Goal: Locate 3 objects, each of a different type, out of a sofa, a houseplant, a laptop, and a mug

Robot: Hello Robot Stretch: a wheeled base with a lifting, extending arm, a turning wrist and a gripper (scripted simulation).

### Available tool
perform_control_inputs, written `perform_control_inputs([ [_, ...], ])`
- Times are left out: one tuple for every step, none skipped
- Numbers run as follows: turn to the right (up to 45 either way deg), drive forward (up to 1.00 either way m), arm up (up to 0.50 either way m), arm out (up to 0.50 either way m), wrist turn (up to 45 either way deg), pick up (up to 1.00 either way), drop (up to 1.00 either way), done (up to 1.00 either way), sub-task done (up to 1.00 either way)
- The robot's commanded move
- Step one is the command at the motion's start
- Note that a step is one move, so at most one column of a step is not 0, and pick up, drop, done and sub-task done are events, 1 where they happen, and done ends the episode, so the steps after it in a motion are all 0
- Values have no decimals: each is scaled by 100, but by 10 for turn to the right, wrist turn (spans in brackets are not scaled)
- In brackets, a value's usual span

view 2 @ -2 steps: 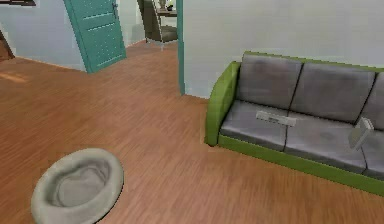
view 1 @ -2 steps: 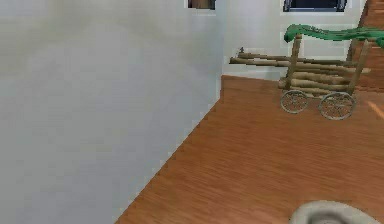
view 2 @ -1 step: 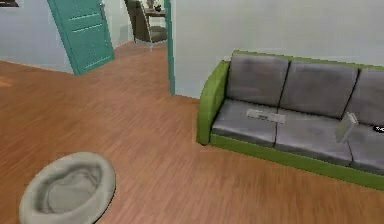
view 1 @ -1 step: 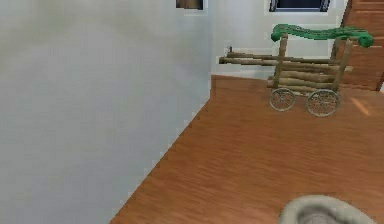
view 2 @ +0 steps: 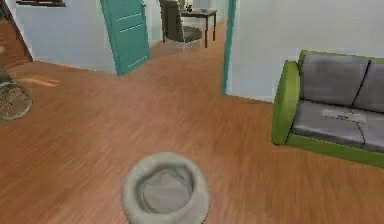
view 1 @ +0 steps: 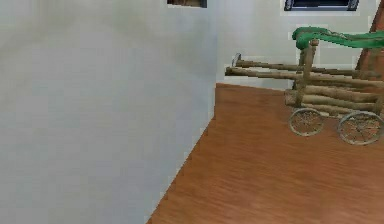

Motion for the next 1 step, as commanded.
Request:
perform_control_inputs([
  [360, 0, 0, 0, 0, 0, 0, 0, 0],
])
